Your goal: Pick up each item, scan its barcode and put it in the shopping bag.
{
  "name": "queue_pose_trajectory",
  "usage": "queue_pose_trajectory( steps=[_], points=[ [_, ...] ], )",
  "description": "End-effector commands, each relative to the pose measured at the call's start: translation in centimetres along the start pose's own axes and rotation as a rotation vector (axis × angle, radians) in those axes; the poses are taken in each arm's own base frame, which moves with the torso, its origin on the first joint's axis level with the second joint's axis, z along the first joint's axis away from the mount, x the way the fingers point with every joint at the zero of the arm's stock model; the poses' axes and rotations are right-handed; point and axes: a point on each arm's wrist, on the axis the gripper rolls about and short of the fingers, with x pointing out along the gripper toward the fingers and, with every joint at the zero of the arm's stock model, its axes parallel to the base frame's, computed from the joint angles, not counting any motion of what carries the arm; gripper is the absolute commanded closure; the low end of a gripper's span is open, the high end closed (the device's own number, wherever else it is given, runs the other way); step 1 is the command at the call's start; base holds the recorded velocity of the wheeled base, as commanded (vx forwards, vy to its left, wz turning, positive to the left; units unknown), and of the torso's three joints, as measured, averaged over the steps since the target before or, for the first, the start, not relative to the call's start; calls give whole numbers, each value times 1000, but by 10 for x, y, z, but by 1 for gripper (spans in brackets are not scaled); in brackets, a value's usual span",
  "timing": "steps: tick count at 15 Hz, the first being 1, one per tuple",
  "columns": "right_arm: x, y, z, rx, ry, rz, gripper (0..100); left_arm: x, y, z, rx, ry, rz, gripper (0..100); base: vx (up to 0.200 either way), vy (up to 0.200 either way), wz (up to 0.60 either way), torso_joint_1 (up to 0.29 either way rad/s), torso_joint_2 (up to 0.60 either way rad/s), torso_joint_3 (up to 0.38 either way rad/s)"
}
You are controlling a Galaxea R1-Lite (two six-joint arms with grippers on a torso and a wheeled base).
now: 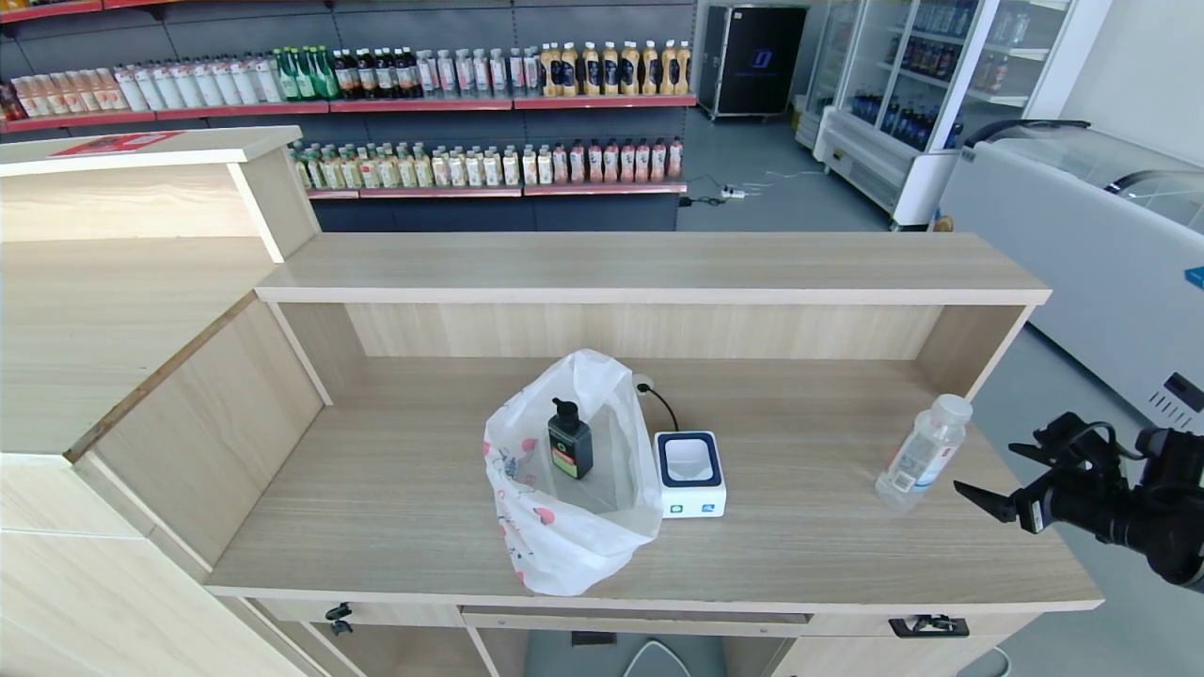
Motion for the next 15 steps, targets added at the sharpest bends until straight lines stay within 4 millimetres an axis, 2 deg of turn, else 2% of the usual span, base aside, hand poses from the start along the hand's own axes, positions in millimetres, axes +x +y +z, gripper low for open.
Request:
queue_pose_trajectory(
  steps=[1,15],
  points=[
    [8,0,0,-1,-10,8,0,0,0,0,0,0,-1,0,0,0,0,0,0,0],
    [50,16,6,-18,-48,87,0,0,0,0,0,0,1,0,0,0,0,0,0,0]
  ],
)
